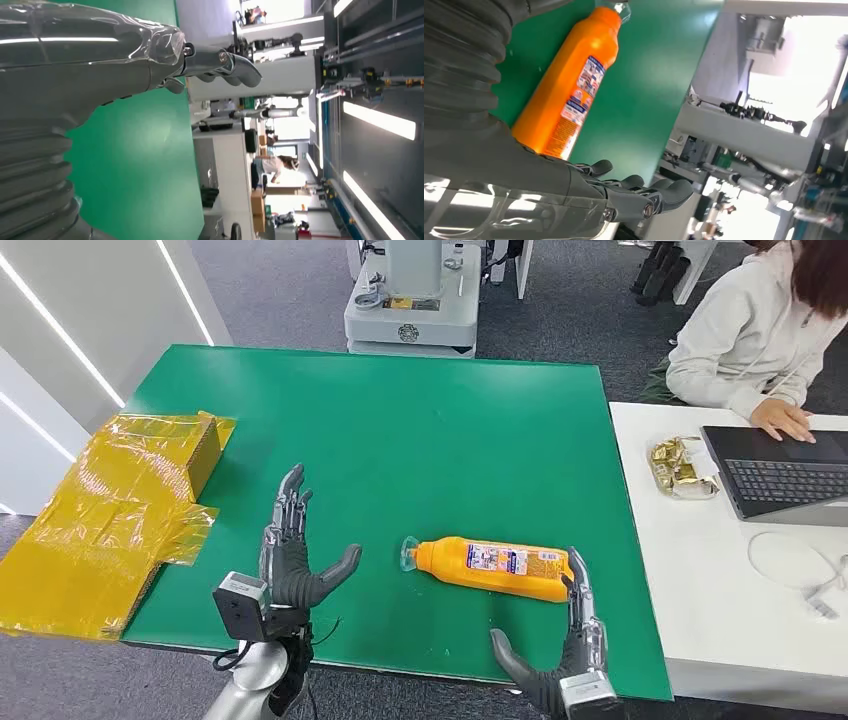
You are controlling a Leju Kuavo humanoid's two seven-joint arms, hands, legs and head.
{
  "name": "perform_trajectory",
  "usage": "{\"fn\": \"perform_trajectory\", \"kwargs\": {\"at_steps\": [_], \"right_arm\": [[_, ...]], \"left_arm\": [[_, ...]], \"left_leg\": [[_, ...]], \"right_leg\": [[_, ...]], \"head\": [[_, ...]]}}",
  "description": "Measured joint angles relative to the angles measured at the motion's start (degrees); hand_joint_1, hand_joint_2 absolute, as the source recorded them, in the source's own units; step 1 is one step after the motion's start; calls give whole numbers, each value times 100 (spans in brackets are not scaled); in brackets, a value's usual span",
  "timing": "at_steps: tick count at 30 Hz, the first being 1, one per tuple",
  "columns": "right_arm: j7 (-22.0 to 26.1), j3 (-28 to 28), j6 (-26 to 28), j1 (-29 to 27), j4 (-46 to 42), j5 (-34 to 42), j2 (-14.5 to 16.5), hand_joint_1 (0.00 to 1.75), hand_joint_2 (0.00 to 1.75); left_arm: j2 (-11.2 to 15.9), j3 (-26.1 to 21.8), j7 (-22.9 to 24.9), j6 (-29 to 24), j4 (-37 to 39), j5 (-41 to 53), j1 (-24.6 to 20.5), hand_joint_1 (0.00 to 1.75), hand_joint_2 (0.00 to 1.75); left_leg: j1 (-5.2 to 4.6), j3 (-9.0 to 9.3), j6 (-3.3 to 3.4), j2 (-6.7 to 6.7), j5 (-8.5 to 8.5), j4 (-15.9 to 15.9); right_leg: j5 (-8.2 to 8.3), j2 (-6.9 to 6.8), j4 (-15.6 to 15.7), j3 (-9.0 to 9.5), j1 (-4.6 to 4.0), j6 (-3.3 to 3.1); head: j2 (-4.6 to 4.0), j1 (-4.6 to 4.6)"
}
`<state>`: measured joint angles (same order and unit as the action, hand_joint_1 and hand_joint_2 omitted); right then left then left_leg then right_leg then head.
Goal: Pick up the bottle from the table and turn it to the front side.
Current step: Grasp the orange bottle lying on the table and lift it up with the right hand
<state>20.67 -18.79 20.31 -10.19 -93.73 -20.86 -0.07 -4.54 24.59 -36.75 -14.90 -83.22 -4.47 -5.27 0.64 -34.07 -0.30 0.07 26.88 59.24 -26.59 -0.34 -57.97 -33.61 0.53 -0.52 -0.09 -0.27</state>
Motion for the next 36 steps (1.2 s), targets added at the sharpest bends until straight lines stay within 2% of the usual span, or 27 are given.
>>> {"fn": "perform_trajectory", "kwargs": {"at_steps": [4,6,10,15,18,22,26,32,36], "right_arm": [[-134,246,-154,143,-28,-361,-22,0,175],[-312,344,-216,287,5,-673,-132,0,175],[-700,456,-472,842,359,-983,-637,0,175],[-796,528,-643,1392,905,-909,-1251,0,175],[-904,400,-940,1814,1373,-742,-1605,0,175],[-931,-84,-1594,2772,2336,-471,-2041,0,175],[-1108,-887,-2452,3845,3300,-479,-2233,0,175],[-1133,-1979,-3045,5064,4301,-207,-2169,0,175],[-993,-2514,-2986,5566,4745,91,-1993,0,175]], "left_arm": [[-68,0,30,59,38,50,-70,0,175],[-90,0,40,101,63,78,-95,0,175],[-102,2,39,265,141,103,-134,0,175],[-99,2,-2,398,301,80,-185,0,175],[-97,2,-44,450,409,60,-257,0,175],[-76,2,-99,479,539,27,-367,0,175],[-7,2,-138,472,587,34,-408,0,175],[87,2,-112,416,589,234,-406,0,175],[123,2,-80,392,589,373,-403,0,175]], "left_leg": [[-1,0,2,-1,-1,1],[-1,1,2,1,-1,2],[-2,1,4,2,-2,8],[-1,-3,6,-1,-4,14],[-1,-5,6,1,-4,14],[-1,-8,12,0,-10,15],[-1,-7,15,1,-16,15],[0,-17,16,-9,-19,15],[0,-19,16,-7,-19,15]], "right_leg": [[2,-1,0,2,0,1],[3,1,0,2,1,1],[8,3,1,2,1,7],[10,1,1,3,1,9],[12,3,0,3,1,11],[17,2,-1,4,1,14],[23,3,-3,2,1,16],[22,-6,-7,-1,0,15],[22,-4,-7,-5,0,15]], "head": [[0,1],[0,-1],[0,1],[0,1],[0,0],[0,1],[0,-1],[0,0],[0,1]]}}
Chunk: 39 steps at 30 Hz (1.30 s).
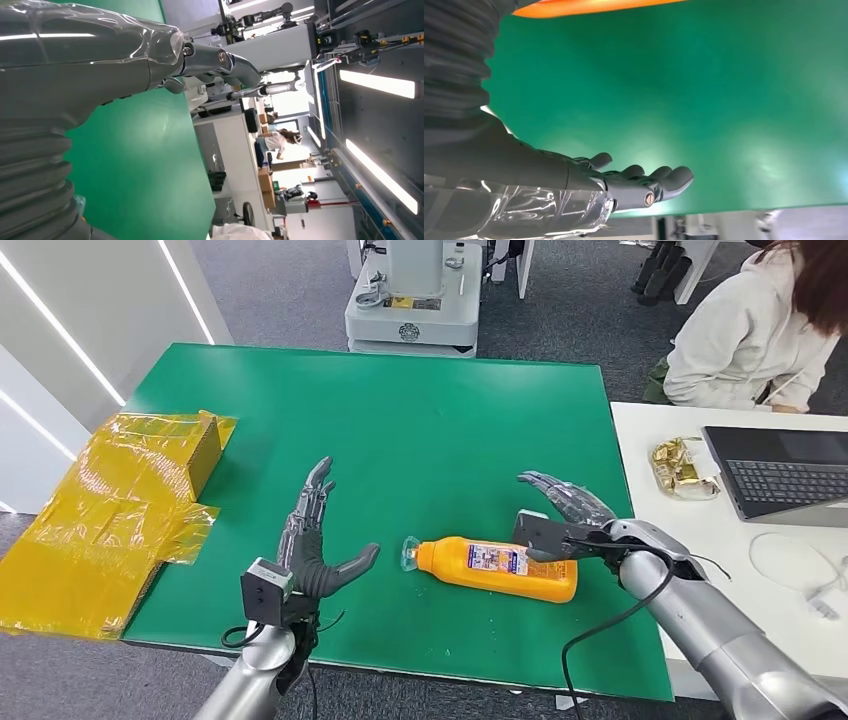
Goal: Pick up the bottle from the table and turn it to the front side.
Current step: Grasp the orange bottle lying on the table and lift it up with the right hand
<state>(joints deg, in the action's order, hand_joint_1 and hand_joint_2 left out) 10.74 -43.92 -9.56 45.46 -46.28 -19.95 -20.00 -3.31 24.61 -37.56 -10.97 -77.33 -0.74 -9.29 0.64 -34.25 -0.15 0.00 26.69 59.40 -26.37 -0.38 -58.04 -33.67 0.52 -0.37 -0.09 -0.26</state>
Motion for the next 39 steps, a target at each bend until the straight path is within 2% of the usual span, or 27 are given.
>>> {"fn": "perform_trajectory", "kwargs": {"at_steps": [5,11,16,22,32,39], "right_arm": [[280,-452,116,317,368,435,272,0,175],[314,-809,-346,565,632,877,558,0,175],[210,-974,-825,697,739,1206,667,0,175],[-155,-1370,-1413,965,824,1318,680,0,175],[-275,-2129,-1681,1042,923,1181,587,0,175],[-384,-2408,-1685,1045,987,1107,559,0,175]], "left_arm": [[51,0,17,-28,0,177,6,0,175],[116,0,54,-28,0,212,14,0,175],[146,0,177,-16,-19,189,27,0,175],[188,-4,322,105,-126,76,178,0,175],[199,-60,459,285,-201,-15,287,0,175],[172,-95,513,317,-245,-15,329,0,175]], "left_leg": [[0,-1,0,-2,0,0],[0,-1,0,-2,0,1],[0,-1,0,-2,0,1],[0,0,0,-1,0,1],[-1,0,0,-1,0,2],[0,0,0,-3,0,2]], "right_leg": [[0,-2,0,0,0,0],[0,-2,0,0,0,0],[0,-2,0,0,1,0],[0,-1,1,-1,0,0],[0,-1,2,0,1,0],[0,-3,2,0,1,0]], "head": [[0,-2],[0,-2],[0,-1],[0,-1],[0,-1],[0,-1]]}}
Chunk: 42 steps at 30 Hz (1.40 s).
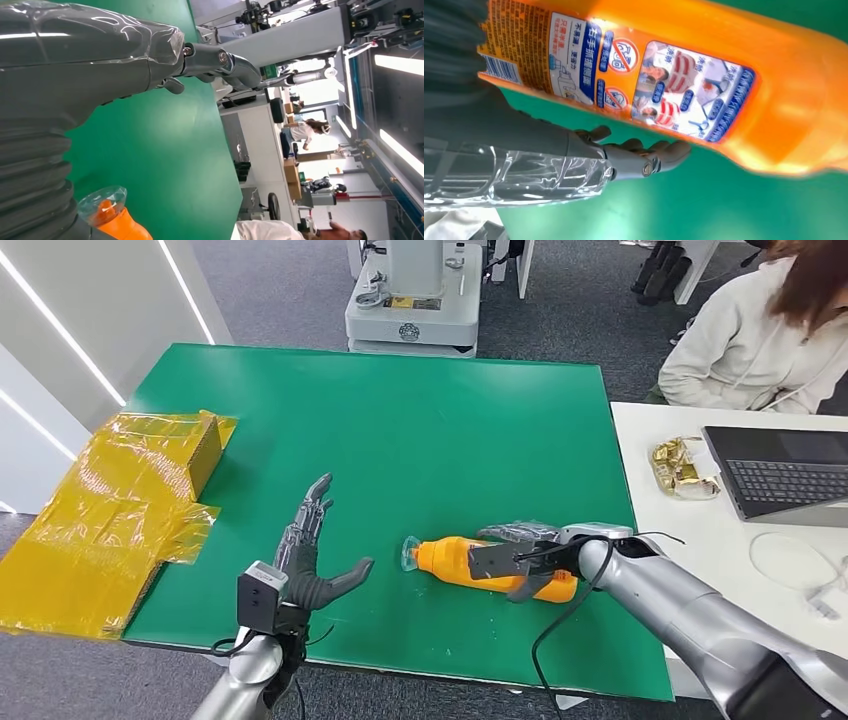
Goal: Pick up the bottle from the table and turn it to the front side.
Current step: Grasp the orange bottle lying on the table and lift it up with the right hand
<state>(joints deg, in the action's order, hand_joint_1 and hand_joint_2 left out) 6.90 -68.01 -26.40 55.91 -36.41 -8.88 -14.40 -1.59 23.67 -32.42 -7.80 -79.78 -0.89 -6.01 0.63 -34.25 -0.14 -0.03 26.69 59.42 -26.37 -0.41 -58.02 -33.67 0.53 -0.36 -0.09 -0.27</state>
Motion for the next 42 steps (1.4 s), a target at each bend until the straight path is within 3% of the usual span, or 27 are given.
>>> {"fn": "perform_trajectory", "kwargs": {"at_steps": [13,17,18,21,22,29,33,35,42], "right_arm": [[-151,-319,210,0,64,-253,-30,3,175],[-264,-403,318,-21,9,-433,-101,21,175],[-288,-426,354,-32,-13,-491,-122,38,175],[-380,-473,389,-57,-92,-615,-171,128,175],[-422,-482,370,-59,-122,-652,-185,142,175],[-590,-501,234,-38,-338,-840,-303,141,175],[-658,-522,164,-36,-445,-949,-368,169,175],[-679,-527,143,-37,-510,-959,-408,175,175],[-274,-306,533,-292,-688,-399,-658,175,175]], "left_arm": [[-111,-85,145,66,-73,54,33,0,175],[-137,-103,179,98,-103,78,75,0,175],[-146,-107,185,109,-107,84,85,0,175],[-172,-127,222,151,-113,95,97,0,175],[-180,-137,235,167,-113,96,96,0,175],[-234,-191,292,227,-113,53,86,0,175],[-254,-202,307,240,-113,17,87,0,175],[-258,-203,310,247,-113,11,87,0,175],[-258,-226,302,281,-113,35,122,0,175]], "left_leg": [[0,1,0,0,0,1],[0,1,0,1,0,1],[0,1,0,1,0,1],[0,2,0,2,0,1],[0,4,0,4,0,1],[0,14,0,5,0,1],[0,15,0,5,0,1],[0,15,0,4,0,2],[0,14,1,2,0,2]], "right_leg": [[0,1,1,0,0,0],[0,1,2,0,0,0],[0,1,2,0,0,0],[0,3,2,0,0,0],[0,4,2,0,0,0],[1,4,3,8,0,1],[2,5,3,10,1,1],[2,4,3,10,1,1],[1,2,6,11,0,2]], "head": [[0,-1],[0,-1],[0,-1],[0,-1],[0,-1],[0,-1],[0,0],[0,0],[0,-1]]}}
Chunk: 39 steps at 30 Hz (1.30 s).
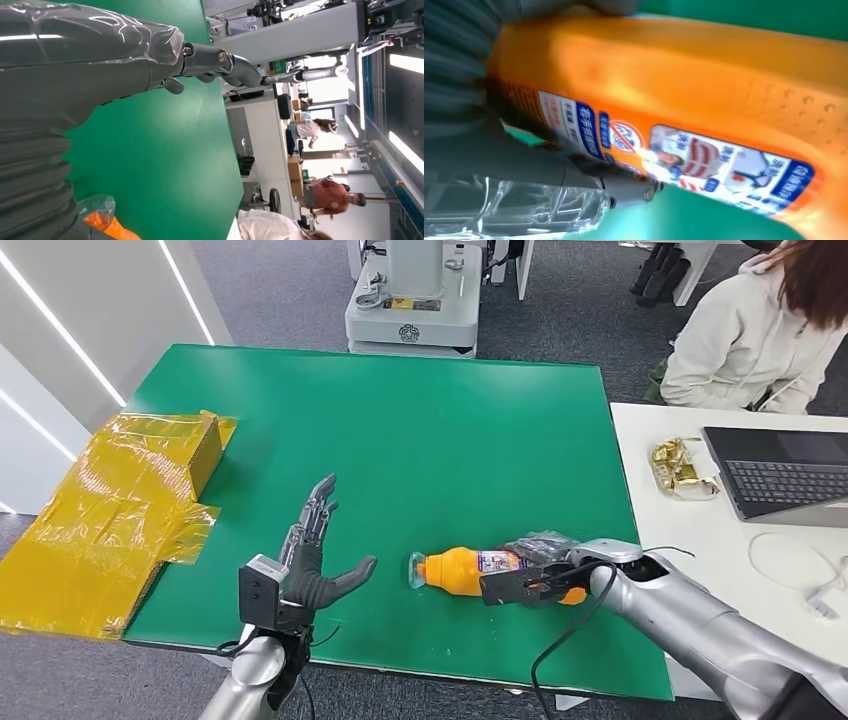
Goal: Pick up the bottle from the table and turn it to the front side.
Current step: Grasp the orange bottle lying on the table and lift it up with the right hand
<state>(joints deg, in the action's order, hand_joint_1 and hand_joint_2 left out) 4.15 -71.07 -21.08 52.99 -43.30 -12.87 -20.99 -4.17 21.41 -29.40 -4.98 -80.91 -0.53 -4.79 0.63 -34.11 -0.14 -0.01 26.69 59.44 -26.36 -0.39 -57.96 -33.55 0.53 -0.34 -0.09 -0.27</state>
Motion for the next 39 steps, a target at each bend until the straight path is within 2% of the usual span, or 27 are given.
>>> {"fn": "perform_trajectory", "kwargs": {"at_steps": [3,8,13,18,24,29,32,34,39], "right_arm": [[397,339,256,-300,-146,537,-187,175,175],[1093,1263,690,-1123,-586,1277,-469,175,175],[1641,2256,1311,-2311,-1245,1640,-542,175,175],[1918,3504,1691,-3879,-2208,1820,-464,175,175],[1948,4535,2247,-4888,-2819,1656,-74,175,175],[1962,4719,2310,-5019,-2922,1628,50,175,175],[2082,5034,2356,-4936,-2963,1552,381,175,175],[2240,5177,2350,-4634,-2812,1517,596,175,175],[2505,5076,2262,-3762,-2140,1582,752,175,175]], "left_arm": [[0,-47,-48,-4,0,42,68,0,175],[4,-153,-153,-66,0,117,163,0,175],[8,-165,-244,-253,-8,255,206,0,175],[23,-165,-256,-348,-37,253,298,0,175],[41,-165,-252,-143,-35,120,239,0,175],[42,-165,-221,-13,-30,59,192,0,175],[55,-121,-62,433,52,-86,-111,0,175],[63,-45,118,859,169,-266,-449,0,175],[56,123,560,1622,547,-1010,-1068,0,175]], "left_leg": [[1,1,1,-2,2,0],[2,3,3,-2,6,-2],[5,7,4,-10,7,-4],[5,-7,2,-36,9,-7],[4,-9,1,-32,12,-7],[4,-8,1,-29,11,-7],[4,-8,1,-19,4,-6],[3,-7,1,-13,-2,-5],[2,-8,3,-9,-11,-3]], "right_leg": [[-1,-1,3,2,-1,1],[-4,-1,6,5,-2,4],[-7,-8,8,13,-6,3],[-16,-35,8,12,-7,3],[-16,-32,8,7,-6,2],[-16,-29,7,6,-5,2],[-10,-18,5,3,-5,0],[-3,-11,3,1,-4,2],[7,-9,2,0,-2,7]], "head": [[0,0],[0,0],[0,0],[0,0],[0,1],[0,1],[0,-1],[0,0],[0,1]]}}
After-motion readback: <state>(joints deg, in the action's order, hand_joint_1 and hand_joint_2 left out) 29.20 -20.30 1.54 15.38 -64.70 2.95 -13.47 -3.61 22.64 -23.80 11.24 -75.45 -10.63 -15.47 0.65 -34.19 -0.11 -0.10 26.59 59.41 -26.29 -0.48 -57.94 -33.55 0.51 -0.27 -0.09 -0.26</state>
